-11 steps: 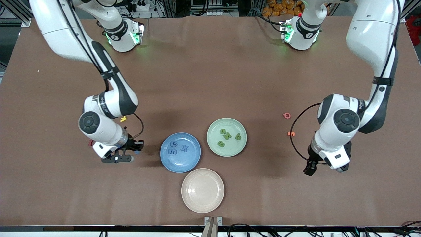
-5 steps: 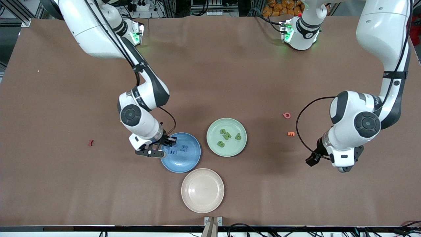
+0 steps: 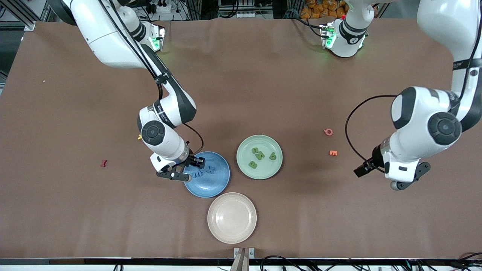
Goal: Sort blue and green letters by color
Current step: 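Carry the blue a onto the blue plate and open the right gripper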
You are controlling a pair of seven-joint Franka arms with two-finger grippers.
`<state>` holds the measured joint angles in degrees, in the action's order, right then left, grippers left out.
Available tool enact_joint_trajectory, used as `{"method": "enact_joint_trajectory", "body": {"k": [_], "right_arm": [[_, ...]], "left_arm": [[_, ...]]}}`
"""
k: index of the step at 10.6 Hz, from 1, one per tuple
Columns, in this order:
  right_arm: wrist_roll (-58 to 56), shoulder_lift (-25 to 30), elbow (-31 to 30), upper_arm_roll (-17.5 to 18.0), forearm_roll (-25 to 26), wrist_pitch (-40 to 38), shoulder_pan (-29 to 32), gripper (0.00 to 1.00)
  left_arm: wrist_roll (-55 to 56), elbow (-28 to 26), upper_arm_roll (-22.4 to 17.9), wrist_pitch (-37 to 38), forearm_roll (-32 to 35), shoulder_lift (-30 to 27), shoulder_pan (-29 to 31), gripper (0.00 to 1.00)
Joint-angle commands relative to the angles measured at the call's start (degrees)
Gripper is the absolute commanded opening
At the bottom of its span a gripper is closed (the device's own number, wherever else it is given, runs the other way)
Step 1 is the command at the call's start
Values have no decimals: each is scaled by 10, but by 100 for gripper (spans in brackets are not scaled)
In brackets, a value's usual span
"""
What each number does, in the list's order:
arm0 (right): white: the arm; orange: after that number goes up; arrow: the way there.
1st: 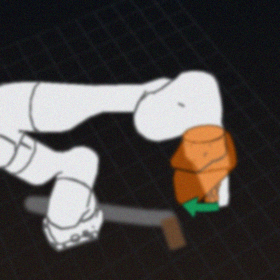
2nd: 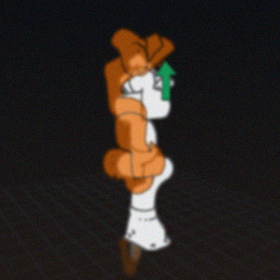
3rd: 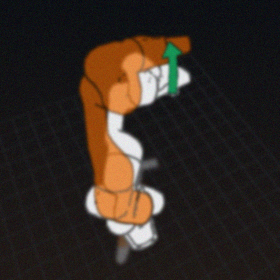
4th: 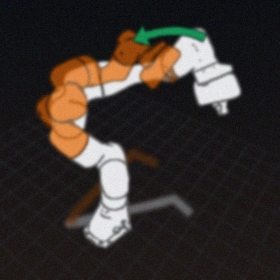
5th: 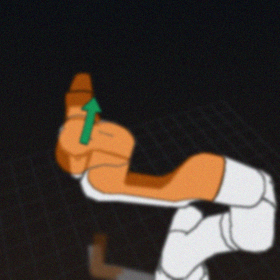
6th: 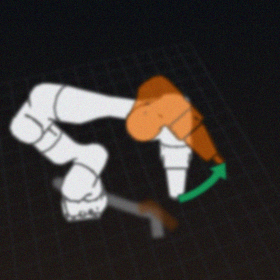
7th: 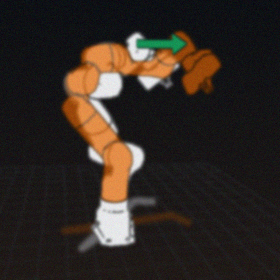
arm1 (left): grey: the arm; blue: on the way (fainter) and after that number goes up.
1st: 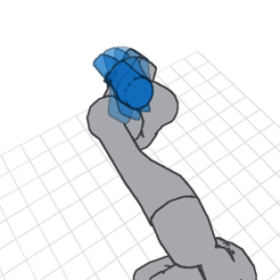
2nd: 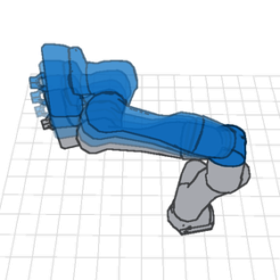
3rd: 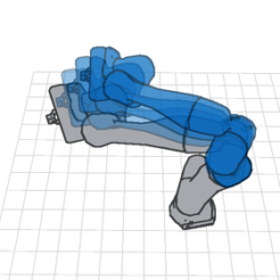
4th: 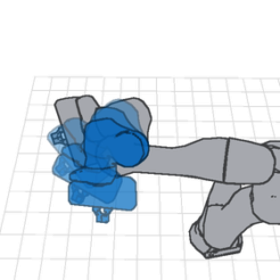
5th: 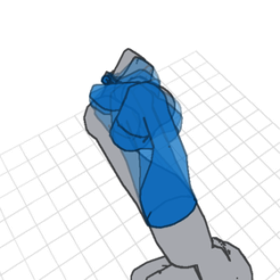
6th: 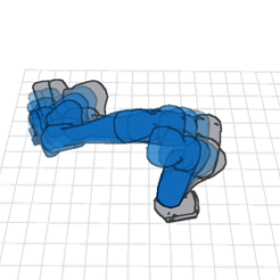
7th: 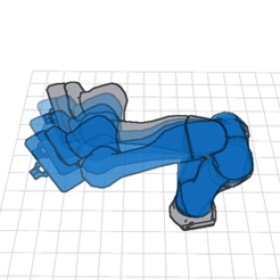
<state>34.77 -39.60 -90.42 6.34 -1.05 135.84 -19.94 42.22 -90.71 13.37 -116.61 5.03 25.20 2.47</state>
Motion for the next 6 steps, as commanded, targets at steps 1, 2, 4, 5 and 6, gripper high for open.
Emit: {"method": "enact_joint_trajectory", "body": {"k": [1, 2, 4, 5, 6], "right_arm": [[-71, -2, 21, -3, 6, -15, 22, 100], [-134, 1, 20, -4, 8, -24, 44, 100], [-249, 2, 19, -5, 21, -51, 105, 100], [-287, 6, 20, -5, 38, -65, 131, 100], [-304, 14, 20, -5, 56, -78, 152, 100]], "left_arm": [[-121, -31, -24, 72, -56, -87, -2, 100], [-123, -31, -33, 89, -61, -109, -9, 100], [-116, -31, -47, 106, -76, -148, -27, 100], [-106, -32, -68, 106, -88, -164, -51, 100], [-100, -34, -68, 105, -90, -175, -51, 100]]}}
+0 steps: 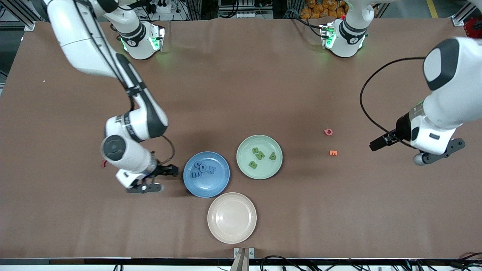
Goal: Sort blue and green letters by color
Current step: 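Carry the blue a onto the blue plate and open the right gripper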
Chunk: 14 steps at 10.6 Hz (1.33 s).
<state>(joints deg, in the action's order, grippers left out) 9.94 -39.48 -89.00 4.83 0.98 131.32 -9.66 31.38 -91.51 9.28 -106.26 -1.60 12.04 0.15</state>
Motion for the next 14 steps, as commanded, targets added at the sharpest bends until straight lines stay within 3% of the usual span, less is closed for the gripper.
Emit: {"method": "enact_joint_trajectory", "body": {"k": [1, 3, 5, 7, 10, 14], "right_arm": [[-62, 22, 9, 11, 49, -54, 66, 100], [-57, 52, 36, 9, 57, -143, 86, 100], [-50, 94, 87, -4, 60, -291, 96, 100], [-48, 154, 109, -16, 59, -401, 98, 100], [-48, 234, 108, -15, 56, -466, 112, 100], [-21, 320, 102, -14, 52, -488, 115, 100]], "left_arm": [[29, -32, -27, 1, -24, -59, -30, 100], [18, -47, -43, 2, -17, -94, -33, 100], [-91, -51, -48, 10, -22, -122, -24, 100], [-129, -51, -52, 24, -15, -140, -24, 100], [-165, -40, -58, 58, 3, -158, -34, 100], [-234, 63, -54, 162, 5, -112, -30, 100]]}}
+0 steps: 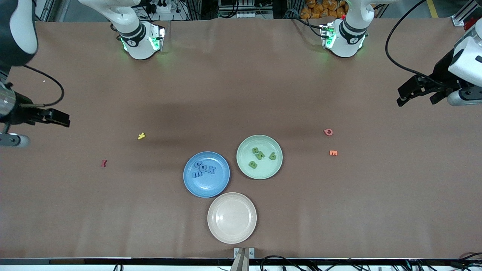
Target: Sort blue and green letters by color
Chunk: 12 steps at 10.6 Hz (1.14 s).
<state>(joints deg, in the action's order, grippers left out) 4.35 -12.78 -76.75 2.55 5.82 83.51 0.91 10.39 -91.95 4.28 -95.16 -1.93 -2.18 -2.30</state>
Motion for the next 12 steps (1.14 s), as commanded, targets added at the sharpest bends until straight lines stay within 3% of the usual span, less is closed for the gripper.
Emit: {"method": "enact_joint_trajectory", "body": {"k": [1, 3, 6, 12], "right_arm": [[55, 70, -21, 10, 2, -22, 8, 100], [65, 110, -56, 11, -28, -14, 6, 100], [67, 180, -166, 11, -46, 77, 8, 100], [66, 170, -146, 13, -42, 101, 3, 100]], "left_arm": [[-28, 70, -6, 50, 10, 30, -5, 100], [-34, 78, -6, 48, 18, 30, -5, 100], [-44, 78, 4, 48, 49, 31, -8, 100], [-51, 77, 6, 49, 47, 26, -5, 100]]}}
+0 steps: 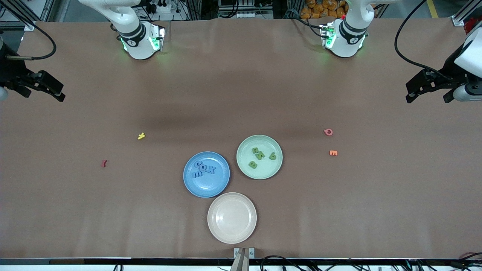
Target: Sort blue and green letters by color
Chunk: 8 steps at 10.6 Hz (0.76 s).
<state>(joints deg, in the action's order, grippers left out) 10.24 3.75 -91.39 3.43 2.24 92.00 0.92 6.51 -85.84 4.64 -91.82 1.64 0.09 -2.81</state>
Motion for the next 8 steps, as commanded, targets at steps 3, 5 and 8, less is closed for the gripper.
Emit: {"method": "enact_joint_trajectory", "body": {"k": [3, 5, 8], "right_arm": [[7, 4, 3, 3, -4, 22, 6, 100], [7, -35, 33, -35, -1, 12, -38, 100], [5, -96, 118, -77, -3, -28, -68, 100]], "left_arm": [[-12, 14, 3, 16, 5, 3, 0, 100], [-11, 12, 3, 17, 4, 1, 0, 100], [-12, 11, 3, 20, 4, 1, 0, 100]]}}
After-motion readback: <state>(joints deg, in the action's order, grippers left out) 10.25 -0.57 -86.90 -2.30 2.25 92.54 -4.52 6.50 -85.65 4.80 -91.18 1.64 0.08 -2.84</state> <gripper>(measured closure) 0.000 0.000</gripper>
